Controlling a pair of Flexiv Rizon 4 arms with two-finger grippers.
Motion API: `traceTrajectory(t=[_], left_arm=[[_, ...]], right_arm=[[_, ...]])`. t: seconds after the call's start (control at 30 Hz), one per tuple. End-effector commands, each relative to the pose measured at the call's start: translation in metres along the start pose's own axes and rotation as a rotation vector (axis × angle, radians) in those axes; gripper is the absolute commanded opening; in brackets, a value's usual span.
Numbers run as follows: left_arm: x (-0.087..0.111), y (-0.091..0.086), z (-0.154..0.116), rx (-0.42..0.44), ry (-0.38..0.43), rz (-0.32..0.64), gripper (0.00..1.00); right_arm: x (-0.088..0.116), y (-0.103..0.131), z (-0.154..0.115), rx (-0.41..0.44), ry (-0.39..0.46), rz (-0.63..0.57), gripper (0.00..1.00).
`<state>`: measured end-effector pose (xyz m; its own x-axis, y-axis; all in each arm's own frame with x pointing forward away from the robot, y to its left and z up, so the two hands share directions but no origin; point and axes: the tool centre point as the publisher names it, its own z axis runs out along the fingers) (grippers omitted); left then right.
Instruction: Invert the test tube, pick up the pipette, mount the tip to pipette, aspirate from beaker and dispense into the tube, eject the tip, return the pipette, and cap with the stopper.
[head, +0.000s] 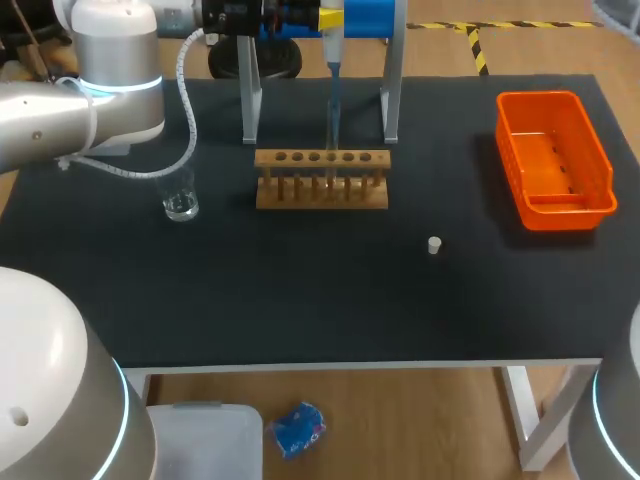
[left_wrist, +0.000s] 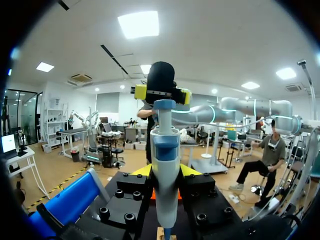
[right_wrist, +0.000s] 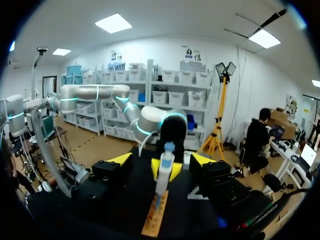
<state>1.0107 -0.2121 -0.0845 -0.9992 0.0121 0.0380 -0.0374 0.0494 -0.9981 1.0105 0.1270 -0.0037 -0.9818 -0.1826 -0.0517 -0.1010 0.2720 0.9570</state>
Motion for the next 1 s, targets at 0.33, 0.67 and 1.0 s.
traceTrajectory(t=[0.33, 0.67, 1.0], left_arm=[[0.000, -0.001, 0.000, -0.003, 0.001, -0.001, 0.00], [0.000, -0.001, 0.000, -0.003, 0.001, -0.001, 0.00], [0.000, -0.001, 0.000, -0.003, 0.001, -0.001, 0.00]], right_arm=[[0.038, -0.079, -0.027, 0.173, -0.013, 0.009, 1.00], [0.059, -0.134, -0.021, 0.215, 0.001, 0.004, 1.00], [0.060, -0.137, -0.021, 0.212, -0.003, 0.000, 1.00]])
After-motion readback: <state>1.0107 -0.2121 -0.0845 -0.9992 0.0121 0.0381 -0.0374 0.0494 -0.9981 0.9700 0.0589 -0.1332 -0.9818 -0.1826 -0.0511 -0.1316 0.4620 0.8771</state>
